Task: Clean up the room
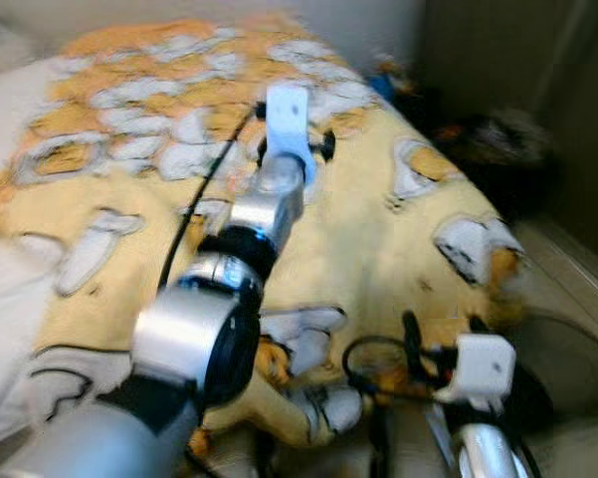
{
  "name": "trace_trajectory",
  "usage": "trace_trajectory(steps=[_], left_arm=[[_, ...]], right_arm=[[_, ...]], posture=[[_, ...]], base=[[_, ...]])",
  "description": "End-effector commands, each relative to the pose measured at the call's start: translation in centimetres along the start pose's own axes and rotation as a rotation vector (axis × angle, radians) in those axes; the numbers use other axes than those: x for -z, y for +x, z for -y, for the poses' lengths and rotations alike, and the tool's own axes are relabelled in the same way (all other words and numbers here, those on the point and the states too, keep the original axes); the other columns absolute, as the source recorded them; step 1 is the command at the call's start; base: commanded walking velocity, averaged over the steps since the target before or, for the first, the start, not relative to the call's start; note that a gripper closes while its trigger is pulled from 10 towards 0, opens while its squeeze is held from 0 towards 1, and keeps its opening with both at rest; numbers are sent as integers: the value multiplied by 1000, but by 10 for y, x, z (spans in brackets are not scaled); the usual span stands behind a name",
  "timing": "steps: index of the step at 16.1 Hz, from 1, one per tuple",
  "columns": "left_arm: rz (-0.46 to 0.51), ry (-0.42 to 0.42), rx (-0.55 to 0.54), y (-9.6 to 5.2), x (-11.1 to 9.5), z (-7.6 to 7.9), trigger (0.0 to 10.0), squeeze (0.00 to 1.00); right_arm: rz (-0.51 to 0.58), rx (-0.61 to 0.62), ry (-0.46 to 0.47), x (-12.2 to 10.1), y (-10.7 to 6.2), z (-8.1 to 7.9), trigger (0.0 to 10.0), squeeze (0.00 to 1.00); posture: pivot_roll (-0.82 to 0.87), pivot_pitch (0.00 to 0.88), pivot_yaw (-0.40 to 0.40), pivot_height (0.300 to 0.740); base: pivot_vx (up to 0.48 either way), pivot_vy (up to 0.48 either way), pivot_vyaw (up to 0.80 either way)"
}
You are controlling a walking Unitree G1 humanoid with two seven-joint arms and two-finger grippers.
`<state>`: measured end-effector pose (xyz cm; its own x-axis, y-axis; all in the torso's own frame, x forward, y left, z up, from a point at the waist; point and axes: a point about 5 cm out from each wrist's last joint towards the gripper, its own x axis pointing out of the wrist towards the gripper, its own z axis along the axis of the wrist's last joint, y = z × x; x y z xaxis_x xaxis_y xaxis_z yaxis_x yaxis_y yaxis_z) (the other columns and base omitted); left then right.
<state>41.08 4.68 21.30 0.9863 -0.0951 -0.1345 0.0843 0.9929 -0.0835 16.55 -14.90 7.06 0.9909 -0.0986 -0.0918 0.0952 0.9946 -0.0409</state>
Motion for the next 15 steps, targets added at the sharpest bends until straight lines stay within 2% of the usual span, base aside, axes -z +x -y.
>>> trace_trajectory(steps=[1, 3, 4, 5, 6, 7, 8, 9, 10, 11, 12, 13, 15], left_arm=[[-32, -30, -95, 2, 3, -16, 10000, 0], [-4, -44, -136, 2, -6, -17, 10000, 0], [20, -70, -119, 2, -9, -15, 10000, 0], [134, -19, -56, 1, -17, -11, 10000, 0], [215, 55, 16, -1, -16, -8, 10000, 0], [298, 73, 53, -6, -9, -14, 10000, 0], [373, 117, 87, -19, 6, -22, 10000, 0], [355, 153, 29, -32, 22, -34, 10000, 0], [335, 180, -146, -47, 34, -55, 10000, 0], [329, 171, -219, -52, 37, -63, 10000, 0], [295, 134, -353, -54, 47, -75, 10000, 0], [252, 83, -428, -46, 53, -80, 10000, 0], [230, 26, -434, -38, 49, -76, 10000, 0]], right_arm=[[-10, 2, -5, -3, -5, -2, 10000, 0], [-34, 11, -14, -3, -19, -2, 10000, 0], [-22, 9, -22, -6, -21, -3, 10000, 0], [21, 2, -29, -18, -24, -6, 10000, 0], [66, -14, -37, -29, -27, -6, 10000, 0], [98, -34, -54, -36, -29, -5, 10000, 0], [117, -49, -56, -40, -28, -3, 10000, 0], [117, -51, -53, -41, -25, -1, 10000, 0], [115, -57, -56, -40, -19, 0, 10000, 0], [114, -62, -58, -39, -16, 0, 10000, 0], [112, -90, -57, -39, -11, -4, 10000, 0], [112, -126, -55, -40, -7, -9, 10000, 0], [107, -141, -56, -41, -6, -11, 10000, 0]], posture=[[-247, 114, 136, 632], [-266, 147, 141, 632], [-275, 155, 141, 632], [-261, 153, 136, 632], [-249, 142, 130, 632], [-240, 130, 127, 632], [-208, 103, 110, 632], [-194, 92, 97, 632], [-183, 88, 88, 632], [-181, 86, 84, 632], [-155, 74, 47, 632], [-157, 72, 29, 632], [-169, 67, 13, 632]], base=[[0, 0, 0], [0, 0, 0], [0, 0, 0], [0, 0, 0], [0, 0, 0], [0, 0, 0], [0, 0, 0], [0, 0, 0], [0, 0, 0], [0, 0, 0], [0, 0, 0], [0, 0, 0], [0, 0, 0]])
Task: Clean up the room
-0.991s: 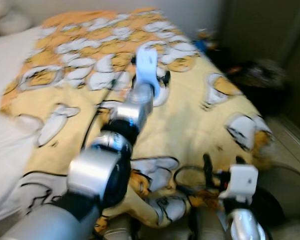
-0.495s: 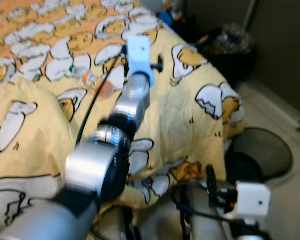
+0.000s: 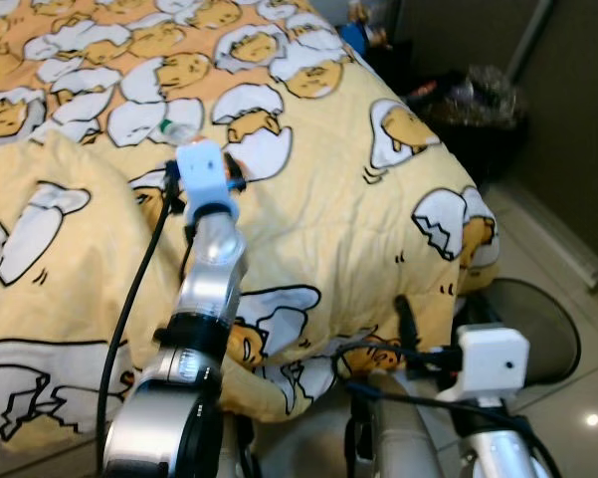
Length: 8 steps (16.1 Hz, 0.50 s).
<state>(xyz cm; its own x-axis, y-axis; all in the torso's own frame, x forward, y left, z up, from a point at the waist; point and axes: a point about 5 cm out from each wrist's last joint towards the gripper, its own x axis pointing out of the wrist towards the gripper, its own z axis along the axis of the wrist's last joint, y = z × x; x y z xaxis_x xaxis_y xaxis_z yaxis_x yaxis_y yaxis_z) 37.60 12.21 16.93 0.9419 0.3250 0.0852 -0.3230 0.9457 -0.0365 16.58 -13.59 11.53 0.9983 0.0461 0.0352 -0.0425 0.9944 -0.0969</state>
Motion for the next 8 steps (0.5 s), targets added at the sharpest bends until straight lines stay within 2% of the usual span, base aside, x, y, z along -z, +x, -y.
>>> trace_trajectory(steps=[1, 5, 7, 8], left_arm=[[-30, -35, -22, 1, 1, 5, 10000, 0], [-92, -123, -4, 9, -19, 44, 10000, 0], [-113, -132, -26, 13, -24, 46, 10000, 0], [-125, -110, -62, 18, -26, 40, 10000, 0]], right_arm=[[-32, -5, 4, 4, -2, 0, 10000, 0], [-65, 10, -10, 1, -15, 4, 10000, 0], [-71, 15, -8, 0, -19, 3, 10000, 0], [-81, 18, -8, -1, -23, 2, 10000, 0]], posture=[[-190, 68, 8, 632], [-272, 83, 14, 632], [-295, 92, 19, 632], [-321, 102, 20, 632]], base=[[0, 0, 0], [0, 0, 0], [0, 0, 0], [0, 0, 0]])
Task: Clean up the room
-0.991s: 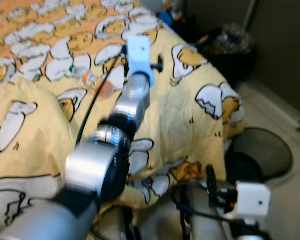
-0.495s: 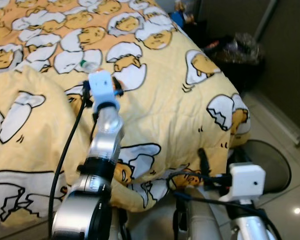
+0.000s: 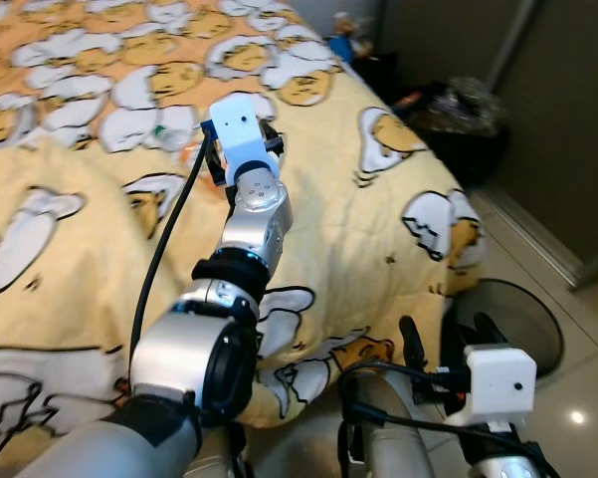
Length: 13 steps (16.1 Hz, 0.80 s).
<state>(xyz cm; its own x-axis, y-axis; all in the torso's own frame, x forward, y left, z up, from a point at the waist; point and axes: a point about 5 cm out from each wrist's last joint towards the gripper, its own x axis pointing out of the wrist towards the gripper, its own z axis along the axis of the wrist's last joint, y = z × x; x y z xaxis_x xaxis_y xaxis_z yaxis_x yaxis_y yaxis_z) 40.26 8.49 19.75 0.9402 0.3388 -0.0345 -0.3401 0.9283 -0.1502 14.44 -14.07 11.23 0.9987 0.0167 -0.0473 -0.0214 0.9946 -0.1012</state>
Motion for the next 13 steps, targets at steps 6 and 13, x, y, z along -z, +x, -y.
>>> trace_trajectory(steps=[6, 13], left_arm=[[-25, 91, -221, 23, -5, -49, 10000, 0], [-213, -3, -115, 23, 9, -44, 10000, 0]], right_arm=[[-76, 16, -9, -4, -29, 0, 10000, 0], [-133, 13, -10, -7, -45, -1, 10000, 0]], posture=[[-388, 156, 4, 632], [-419, 209, 4, 632]], base=[[0, 0, 0], [0, 0, 0]])
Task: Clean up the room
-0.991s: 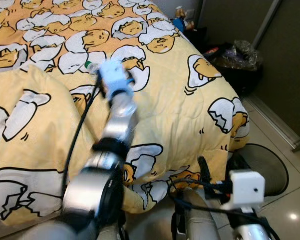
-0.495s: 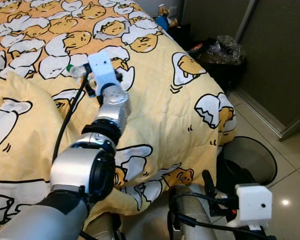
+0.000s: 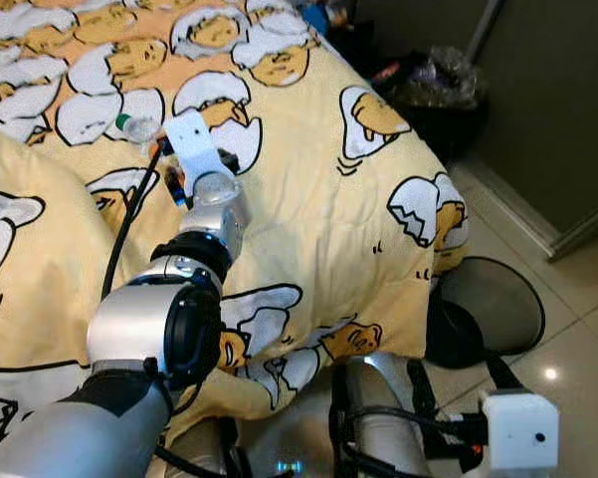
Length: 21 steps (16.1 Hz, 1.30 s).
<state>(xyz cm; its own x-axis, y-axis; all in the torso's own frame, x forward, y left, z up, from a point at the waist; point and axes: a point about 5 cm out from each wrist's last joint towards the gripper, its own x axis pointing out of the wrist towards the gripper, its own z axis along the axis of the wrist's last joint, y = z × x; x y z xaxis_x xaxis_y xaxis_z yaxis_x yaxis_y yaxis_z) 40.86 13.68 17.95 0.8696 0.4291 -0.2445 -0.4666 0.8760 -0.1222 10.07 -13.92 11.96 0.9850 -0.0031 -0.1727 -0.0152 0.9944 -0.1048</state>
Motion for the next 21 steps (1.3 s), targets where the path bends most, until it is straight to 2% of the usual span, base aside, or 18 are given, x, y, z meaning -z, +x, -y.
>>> trace_trajectory(steps=[1, 3, 4, 6, 10, 12, 13, 14, 15, 17, 18, 19, 20, 21], left_arm=[[-46, -2, 5, -1, 5, 1, 10000, 0], [-72, -11, -39, 3, 9, -8, 10000, 0], [-47, 1, -54, 6, 3, -14, 0, 0], [-19, 23, -56, 7, -3, -15, 0, 0], [62, 80, -30, 7, -16, -12, 0, 0], [94, 75, -15, 7, -20, -11, 0, 0], [150, 97, 13, 5, -21, -8, 0, 0], [150, 97, 13, 5, -21, -8, 0, 0], [216, 123, 85, 0, -17, 0, 0, 0], [290, 131, 163, -5, -12, 5, 0, 0], [355, 114, 323, -14, -3, 12, 0, 0], [423, 97, 445, -23, 0, 11, 0, 0], [483, 115, 505, -28, -2, 6, 0, 0], [507, 118, 540, -32, -2, 3, 0, 0]], right_arm=[[-11, 12, -5, -1, -2, 2, 10000, 0], [-15, 17, -9, -2, -3, 2, 10000, 0], [-19, 19, -11, -1, -3, 3, 10000, 0], [-21, 19, -12, 0, -1, 3, 10000, 0], [-8, 5, -17, 4, 12, 4, 10000, 0], [-3, 8, -10, 6, 20, 6, 10000, 0], [6, 0, -13, 12, 32, 6, 10000, 0], [6, 0, -13, 12, 32, 6, 10000, 0], [44, 8, -8, 11, 49, 9, 10000, 0], [90, 24, 4, 7, 69, 13, 10000, 0], [158, 64, 25, -1, 99, 22, 10000, 0], [224, 89, 23, -12, 122, 30, 10000, 0], [272, 110, 26, -21, 136, 35, 10000, 0], [296, 121, 38, -26, 143, 39, 10000, 0]], posture=[[-421, 212, 6, 632], [-427, 214, 12, 632], [-419, 211, 13, 632], [-412, 206, 12, 632], [-374, 176, 5, 632], [-349, 161, 4, 632], [-307, 108, 12, 632], [-307, 108, 12, 632], [-271, 35, 24, 632], [-236, 0, 32, 632], [-163, 0, 45, 632], [-125, 0, 57, 632], [-95, 0, 59, 632], [-76, 0, 57, 632]], base=[[0, 0, 0], [0, 0, 0], [0, 0, 0], [0, 0, 0], [0, 0, 0], [0, 0, 0], [0, 0, 0], [0, 0, 0], [0, 0, 0], [0, 0, 0], [0, 0, 0], [0, 0, 0], [0, 0, 0], [0, 0, 0]])
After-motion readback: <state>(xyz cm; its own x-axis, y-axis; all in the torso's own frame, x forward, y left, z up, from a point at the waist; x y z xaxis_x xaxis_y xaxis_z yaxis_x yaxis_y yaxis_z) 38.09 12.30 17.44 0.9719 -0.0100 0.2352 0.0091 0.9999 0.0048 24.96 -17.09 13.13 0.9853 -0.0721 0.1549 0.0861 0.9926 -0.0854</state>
